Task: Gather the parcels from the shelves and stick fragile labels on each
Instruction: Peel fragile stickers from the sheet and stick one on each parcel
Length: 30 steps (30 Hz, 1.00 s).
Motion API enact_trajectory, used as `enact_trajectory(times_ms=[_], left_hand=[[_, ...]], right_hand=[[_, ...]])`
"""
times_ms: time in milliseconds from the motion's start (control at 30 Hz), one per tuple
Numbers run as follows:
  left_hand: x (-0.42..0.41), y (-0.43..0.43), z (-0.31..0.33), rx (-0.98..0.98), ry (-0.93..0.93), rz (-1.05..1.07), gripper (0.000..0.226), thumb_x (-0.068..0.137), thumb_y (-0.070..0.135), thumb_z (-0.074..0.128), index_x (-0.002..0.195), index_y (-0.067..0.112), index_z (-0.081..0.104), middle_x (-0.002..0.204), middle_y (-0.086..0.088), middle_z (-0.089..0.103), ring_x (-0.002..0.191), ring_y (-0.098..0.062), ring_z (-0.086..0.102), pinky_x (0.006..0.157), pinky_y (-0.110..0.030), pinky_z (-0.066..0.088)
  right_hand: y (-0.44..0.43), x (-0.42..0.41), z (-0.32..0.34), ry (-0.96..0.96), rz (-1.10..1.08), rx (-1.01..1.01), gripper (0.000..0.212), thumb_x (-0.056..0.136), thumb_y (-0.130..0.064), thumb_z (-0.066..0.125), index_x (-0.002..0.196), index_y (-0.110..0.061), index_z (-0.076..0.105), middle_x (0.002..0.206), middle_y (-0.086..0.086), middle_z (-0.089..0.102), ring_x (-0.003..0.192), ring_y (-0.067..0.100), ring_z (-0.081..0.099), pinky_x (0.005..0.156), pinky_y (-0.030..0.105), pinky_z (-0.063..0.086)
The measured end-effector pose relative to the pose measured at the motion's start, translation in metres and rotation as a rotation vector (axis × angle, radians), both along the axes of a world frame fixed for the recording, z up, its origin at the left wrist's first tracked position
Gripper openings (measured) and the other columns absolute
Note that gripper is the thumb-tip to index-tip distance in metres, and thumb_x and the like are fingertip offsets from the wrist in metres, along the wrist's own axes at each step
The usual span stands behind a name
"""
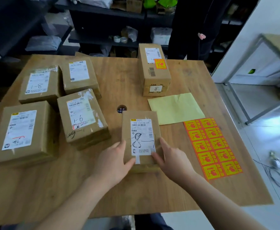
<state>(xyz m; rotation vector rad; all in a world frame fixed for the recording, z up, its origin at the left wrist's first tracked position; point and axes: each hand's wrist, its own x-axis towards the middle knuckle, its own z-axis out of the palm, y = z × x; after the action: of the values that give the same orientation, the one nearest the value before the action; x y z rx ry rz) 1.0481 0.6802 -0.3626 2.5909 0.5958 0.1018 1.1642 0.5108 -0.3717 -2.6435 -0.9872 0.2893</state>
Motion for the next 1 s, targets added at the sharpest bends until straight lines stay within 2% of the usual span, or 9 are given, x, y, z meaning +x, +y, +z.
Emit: enact_trajectory(times_ms=[133,233,333,433,500,600,700,833,1000], left_hand=[[-0.016,-0.015,-0.007,0.003,0.074,0.004,0.071,0.084,0.052,0.058,0.142,0.017,0.036,0.138,0.006,0.050,0.119,-0.016,0.052,0.089,-0.026,0.044],[-0.019,-0.022,-0.009,-0.009,0.081,0.001,0.072,0.088,0.049,0.053,0.146,0.015,0.028,0.142,0.004,0.044,0.124,-0.016,0.045,0.095,-0.028,0.041],[-0.018,-0.026,-0.007,0.038,0.109,0.010,0.071,0.090,0.049,0.050,0.147,0.013,0.025,0.149,0.001,0.035,0.132,-0.017,0.035,0.104,-0.030,0.035],[-0.013,-0.029,0.000,0.132,0.112,-0.009,0.071,0.089,0.048,0.052,0.146,0.012,0.028,0.151,0.000,0.030,0.137,-0.017,0.027,0.109,-0.030,0.029],[-0.002,-0.036,0.005,0.157,0.069,-0.042,0.066,0.089,0.044,0.054,0.143,0.012,0.035,0.147,-0.001,0.037,0.134,-0.017,0.032,0.108,-0.030,0.031],[0.023,-0.055,0.012,0.167,-0.002,-0.105,0.055,0.089,0.039,0.057,0.134,0.009,0.047,0.140,-0.003,0.047,0.128,-0.019,0.041,0.105,-0.031,0.035],[0.056,-0.086,0.012,0.119,-0.030,-0.162,0.057,0.091,0.039,0.054,0.138,0.009,0.044,0.145,-0.003,0.042,0.135,-0.018,0.034,0.111,-0.030,0.024],[0.106,-0.130,0.000,0.079,-0.064,-0.229,0.054,0.093,0.038,0.051,0.139,0.011,0.043,0.147,-0.002,0.040,0.136,-0.017,0.032,0.110,-0.028,0.022],[0.160,-0.167,-0.041,0.064,0.146,-0.294,0.058,0.096,0.039,0.043,0.147,0.016,0.027,0.155,0.000,0.024,0.143,-0.018,0.016,0.118,-0.034,0.013]], right_hand=[[-0.013,-0.021,-0.007,0.008,-0.016,-0.001,0.060,0.095,-0.047,0.042,0.144,-0.016,0.026,0.094,0.000,0.067,0.080,0.020,0.063,0.058,0.029,0.041],[-0.017,-0.025,-0.008,0.021,-0.016,0.012,0.060,0.095,-0.046,0.044,0.144,-0.016,0.025,0.101,0.002,0.066,0.085,0.020,0.062,0.062,0.029,0.044],[-0.019,-0.018,-0.005,0.006,0.008,-0.004,0.053,0.094,-0.048,0.045,0.137,-0.018,0.034,0.103,0.000,0.065,0.087,0.021,0.062,0.065,0.032,0.048],[-0.029,-0.004,0.001,0.004,-0.039,-0.019,0.055,0.094,-0.050,0.045,0.140,-0.021,0.037,0.123,0.003,0.061,0.106,0.024,0.060,0.080,0.035,0.050],[-0.045,0.010,0.002,-0.013,-0.086,-0.019,0.056,0.094,-0.049,0.045,0.142,-0.021,0.038,0.135,0.003,0.055,0.117,0.024,0.056,0.088,0.035,0.048],[-0.078,0.039,-0.003,-0.024,-0.136,-0.028,0.053,0.095,-0.045,0.047,0.140,-0.018,0.043,0.143,0.002,0.048,0.124,0.024,0.050,0.094,0.033,0.045],[-0.116,0.072,-0.016,-0.025,-0.170,-0.101,0.052,0.096,-0.043,0.046,0.141,-0.017,0.043,0.148,0.004,0.042,0.130,0.025,0.045,0.099,0.036,0.042],[-0.157,0.109,-0.041,0.048,-0.177,-0.255,0.058,0.095,-0.045,0.045,0.147,-0.023,0.031,0.157,0.004,0.023,0.140,0.027,0.029,0.108,0.041,0.033],[-0.186,0.133,-0.075,0.155,-0.051,-0.371,0.066,0.096,-0.056,0.031,0.152,-0.033,0.003,0.161,-0.002,-0.004,0.147,0.024,-0.001,0.117,0.047,0.010]])
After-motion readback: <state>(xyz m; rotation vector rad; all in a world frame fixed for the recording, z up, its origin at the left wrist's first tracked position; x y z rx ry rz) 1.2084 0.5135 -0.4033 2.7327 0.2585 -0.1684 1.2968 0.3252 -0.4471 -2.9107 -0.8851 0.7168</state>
